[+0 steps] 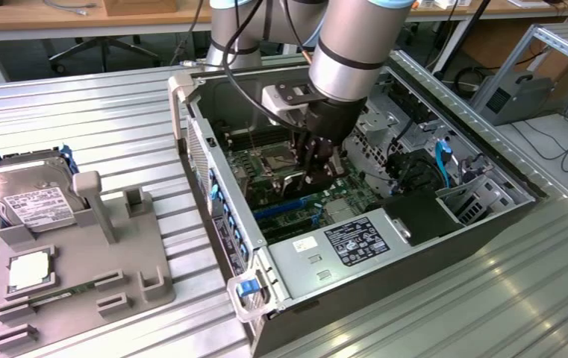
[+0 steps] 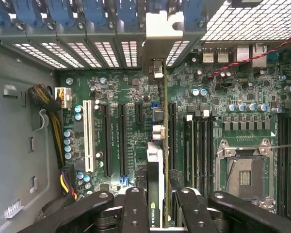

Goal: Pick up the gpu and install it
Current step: 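Insert the gpu into the slot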

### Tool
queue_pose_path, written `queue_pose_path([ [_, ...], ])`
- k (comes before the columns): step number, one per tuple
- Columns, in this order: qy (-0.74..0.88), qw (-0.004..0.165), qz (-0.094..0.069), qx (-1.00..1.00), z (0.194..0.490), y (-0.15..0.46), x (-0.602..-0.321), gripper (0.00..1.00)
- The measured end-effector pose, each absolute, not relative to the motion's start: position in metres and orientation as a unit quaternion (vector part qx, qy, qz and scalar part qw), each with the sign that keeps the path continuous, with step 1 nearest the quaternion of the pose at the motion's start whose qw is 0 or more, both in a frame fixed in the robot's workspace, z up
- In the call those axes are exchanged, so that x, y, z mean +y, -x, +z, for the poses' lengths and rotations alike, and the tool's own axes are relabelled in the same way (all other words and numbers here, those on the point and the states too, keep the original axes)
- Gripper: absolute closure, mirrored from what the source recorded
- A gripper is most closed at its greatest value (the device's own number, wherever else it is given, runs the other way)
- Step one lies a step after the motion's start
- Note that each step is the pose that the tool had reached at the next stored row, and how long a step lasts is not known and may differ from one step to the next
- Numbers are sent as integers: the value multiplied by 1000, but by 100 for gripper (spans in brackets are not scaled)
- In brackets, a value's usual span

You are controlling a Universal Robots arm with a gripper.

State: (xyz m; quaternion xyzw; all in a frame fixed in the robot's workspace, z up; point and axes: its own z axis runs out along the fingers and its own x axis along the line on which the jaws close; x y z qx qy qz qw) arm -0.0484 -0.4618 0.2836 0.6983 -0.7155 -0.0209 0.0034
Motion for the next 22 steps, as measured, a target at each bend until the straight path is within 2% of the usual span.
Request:
queue_pose_path([
  [22,-698,3,-21,-716,279,58,-463,73],
])
